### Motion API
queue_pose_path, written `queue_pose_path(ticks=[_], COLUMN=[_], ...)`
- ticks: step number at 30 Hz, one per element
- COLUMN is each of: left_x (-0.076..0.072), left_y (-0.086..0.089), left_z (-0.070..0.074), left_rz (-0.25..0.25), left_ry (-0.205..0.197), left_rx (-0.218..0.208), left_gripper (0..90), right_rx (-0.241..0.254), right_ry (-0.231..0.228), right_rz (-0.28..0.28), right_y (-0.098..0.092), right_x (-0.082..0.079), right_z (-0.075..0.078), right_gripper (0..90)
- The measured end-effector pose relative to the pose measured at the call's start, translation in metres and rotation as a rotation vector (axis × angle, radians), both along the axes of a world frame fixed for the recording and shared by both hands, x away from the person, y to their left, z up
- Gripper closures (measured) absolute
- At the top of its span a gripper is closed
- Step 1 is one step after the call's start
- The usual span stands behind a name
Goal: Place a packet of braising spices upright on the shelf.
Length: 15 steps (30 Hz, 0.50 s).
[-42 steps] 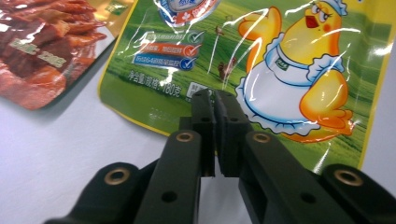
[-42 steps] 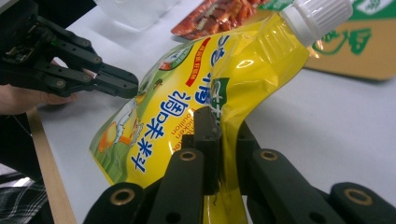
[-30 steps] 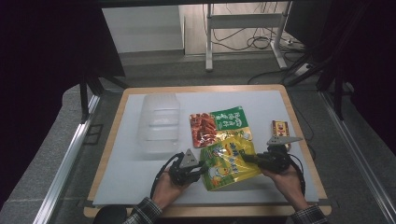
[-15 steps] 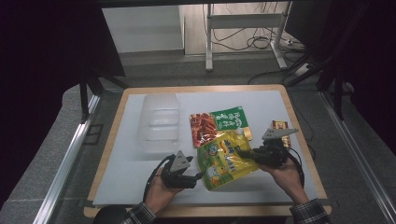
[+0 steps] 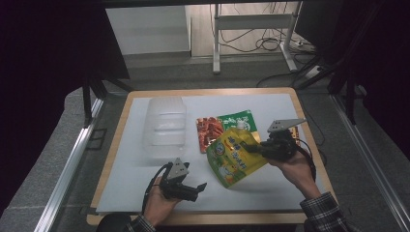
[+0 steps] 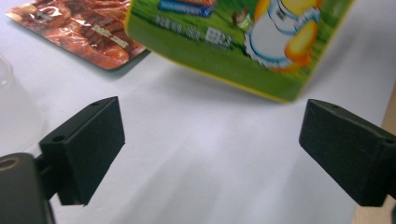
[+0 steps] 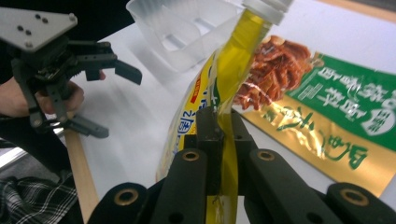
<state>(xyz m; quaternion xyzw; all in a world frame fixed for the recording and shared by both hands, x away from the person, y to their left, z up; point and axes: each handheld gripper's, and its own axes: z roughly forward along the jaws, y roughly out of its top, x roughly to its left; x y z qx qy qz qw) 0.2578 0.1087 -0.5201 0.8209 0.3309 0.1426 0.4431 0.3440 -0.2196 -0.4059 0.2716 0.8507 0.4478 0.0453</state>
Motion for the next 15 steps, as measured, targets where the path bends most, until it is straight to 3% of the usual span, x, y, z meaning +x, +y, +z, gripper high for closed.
queue_pose_path(ticks=[6,15], left_x=[-0.004,-0.007], left_y=[0.0,0.004], left_z=[-0.001,-0.001], left_rz=[0.0,-0.002], left_ry=[-0.006,-0.018], left_rx=[0.026,0.03], left_gripper=[3.8,3.2], right_rx=[-0.025,-0.05], right_ry=[-0.038,-0.075], right_rz=[0.004,-0.002], right_y=[0.006,0.01], right_x=[0.003,0.008], right_z=[0.012,0.024], right_gripper=[88.9,89.0])
